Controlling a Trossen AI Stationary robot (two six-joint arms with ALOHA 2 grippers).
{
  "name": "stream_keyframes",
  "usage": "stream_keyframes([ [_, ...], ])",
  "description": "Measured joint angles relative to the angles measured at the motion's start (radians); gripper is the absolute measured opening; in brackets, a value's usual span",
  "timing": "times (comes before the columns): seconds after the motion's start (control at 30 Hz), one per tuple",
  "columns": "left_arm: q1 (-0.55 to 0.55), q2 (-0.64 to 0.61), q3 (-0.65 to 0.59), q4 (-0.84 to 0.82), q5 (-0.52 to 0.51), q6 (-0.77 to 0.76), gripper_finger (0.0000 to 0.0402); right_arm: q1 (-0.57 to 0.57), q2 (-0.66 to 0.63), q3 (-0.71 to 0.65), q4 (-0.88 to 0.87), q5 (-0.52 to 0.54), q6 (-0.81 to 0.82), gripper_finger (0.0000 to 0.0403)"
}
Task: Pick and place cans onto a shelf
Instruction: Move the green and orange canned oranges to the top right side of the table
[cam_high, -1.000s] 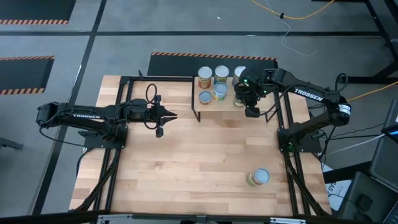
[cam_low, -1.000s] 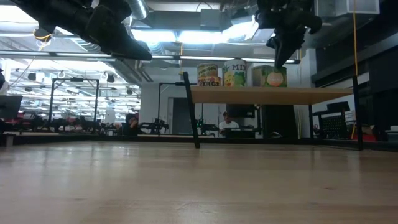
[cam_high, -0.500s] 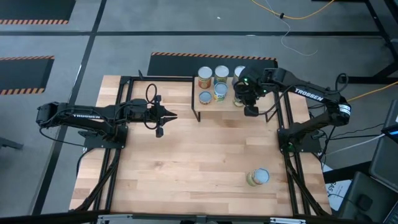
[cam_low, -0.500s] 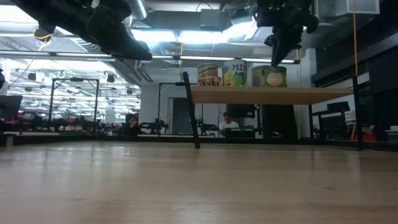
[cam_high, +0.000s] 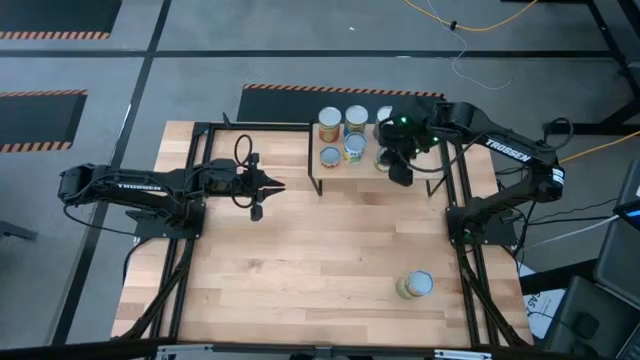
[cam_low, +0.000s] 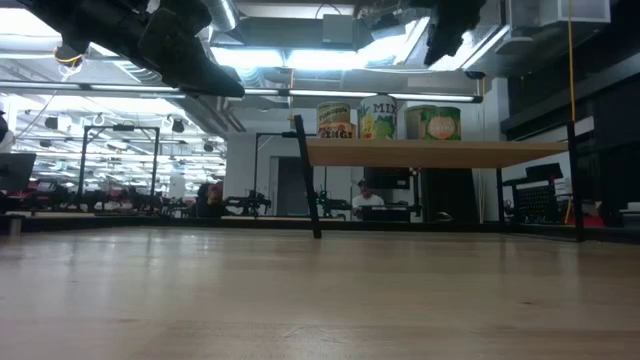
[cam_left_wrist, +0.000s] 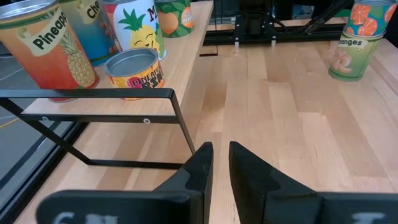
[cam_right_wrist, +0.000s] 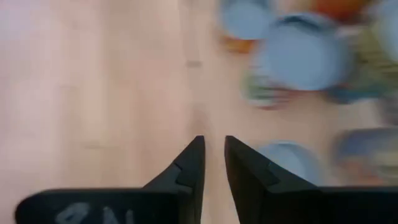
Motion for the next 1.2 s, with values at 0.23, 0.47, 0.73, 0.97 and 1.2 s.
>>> stream_keyframes([
  [0.23, 0.000, 0.000, 0.000, 0.000, 0.000, 0.000, 0.0044, 0.149, 0.000, 0.000, -0.107, -0.264, 0.208, 0.0067],
  [0.47, 0.000, 0.000, 0.000, 0.000, 0.000, 0.000, 0.0044, 0.376, 0.000, -0.013, -0.151, -0.225, 0.426, 0.0067],
  [0.73, 0.000, 0.000, 0.000, 0.000, 0.000, 0.000, 0.0044, 0.600, 0.000, -0.095, -0.158, -0.117, 0.615, 0.0067],
  [0.97, 0.000, 0.000, 0.000, 0.000, 0.000, 0.000, 0.0044, 0.736, 0.000, -0.181, -0.151, -0.079, 0.716, 0.0067],
  [1.2, 0.000, 0.000, 0.000, 0.000, 0.000, 0.000, 0.0044, 0.843, 0.000, -0.231, -0.140, -0.048, 0.837, 0.0067],
])
